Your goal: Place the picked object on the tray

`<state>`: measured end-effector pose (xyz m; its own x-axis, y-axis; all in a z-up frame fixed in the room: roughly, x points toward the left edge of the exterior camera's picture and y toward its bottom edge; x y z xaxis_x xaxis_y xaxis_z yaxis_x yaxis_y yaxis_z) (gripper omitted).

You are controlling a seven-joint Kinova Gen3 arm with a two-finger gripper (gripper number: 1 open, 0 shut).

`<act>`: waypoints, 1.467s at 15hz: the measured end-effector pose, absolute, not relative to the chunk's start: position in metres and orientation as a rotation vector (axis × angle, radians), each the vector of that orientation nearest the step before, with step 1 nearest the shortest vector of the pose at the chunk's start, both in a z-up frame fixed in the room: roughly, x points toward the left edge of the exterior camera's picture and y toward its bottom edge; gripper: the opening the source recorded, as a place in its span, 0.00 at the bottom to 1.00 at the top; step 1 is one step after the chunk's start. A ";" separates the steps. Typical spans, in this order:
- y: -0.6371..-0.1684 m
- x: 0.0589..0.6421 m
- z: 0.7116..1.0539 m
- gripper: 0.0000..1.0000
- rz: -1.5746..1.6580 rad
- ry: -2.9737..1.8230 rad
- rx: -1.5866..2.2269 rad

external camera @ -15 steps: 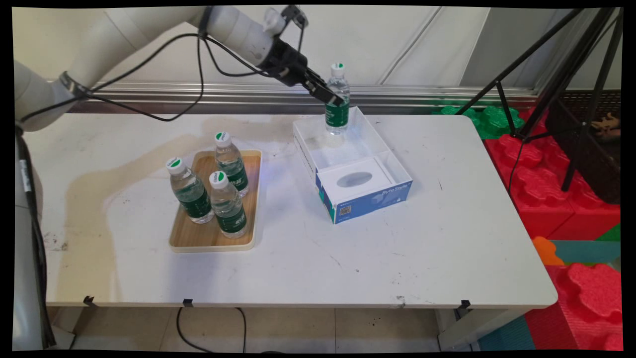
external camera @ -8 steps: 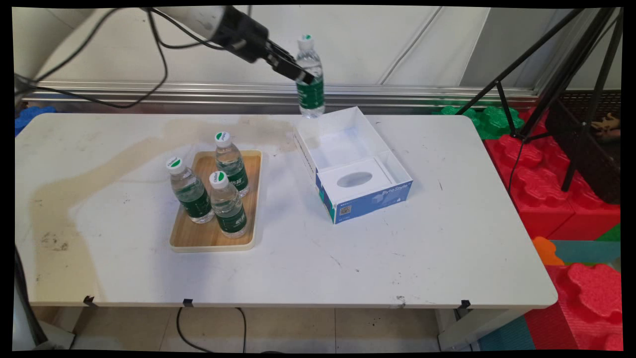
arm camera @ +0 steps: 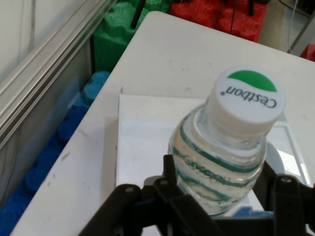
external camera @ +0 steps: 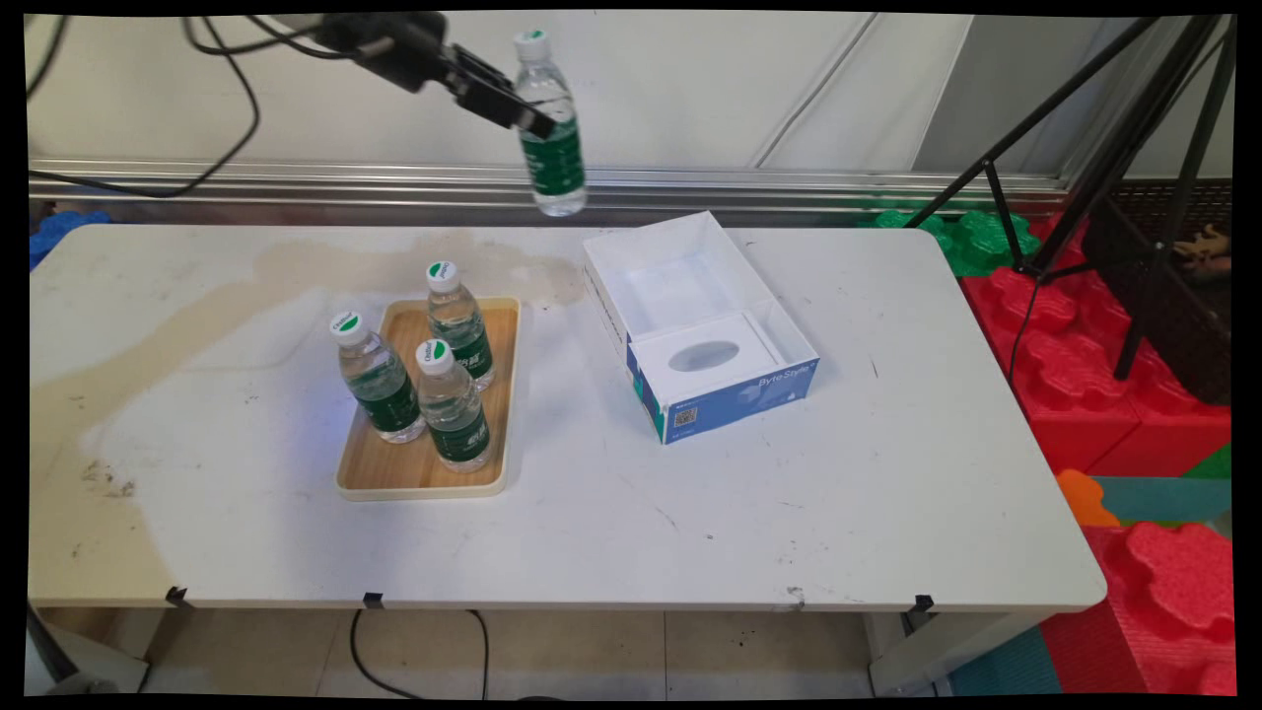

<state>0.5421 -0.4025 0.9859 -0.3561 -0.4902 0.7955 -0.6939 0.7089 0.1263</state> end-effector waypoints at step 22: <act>-0.261 0.649 0.953 0.00 0.218 -2.210 1.024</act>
<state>0.6487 -0.2609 0.9531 -0.4577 -0.6118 0.6452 -0.7261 0.6760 0.1259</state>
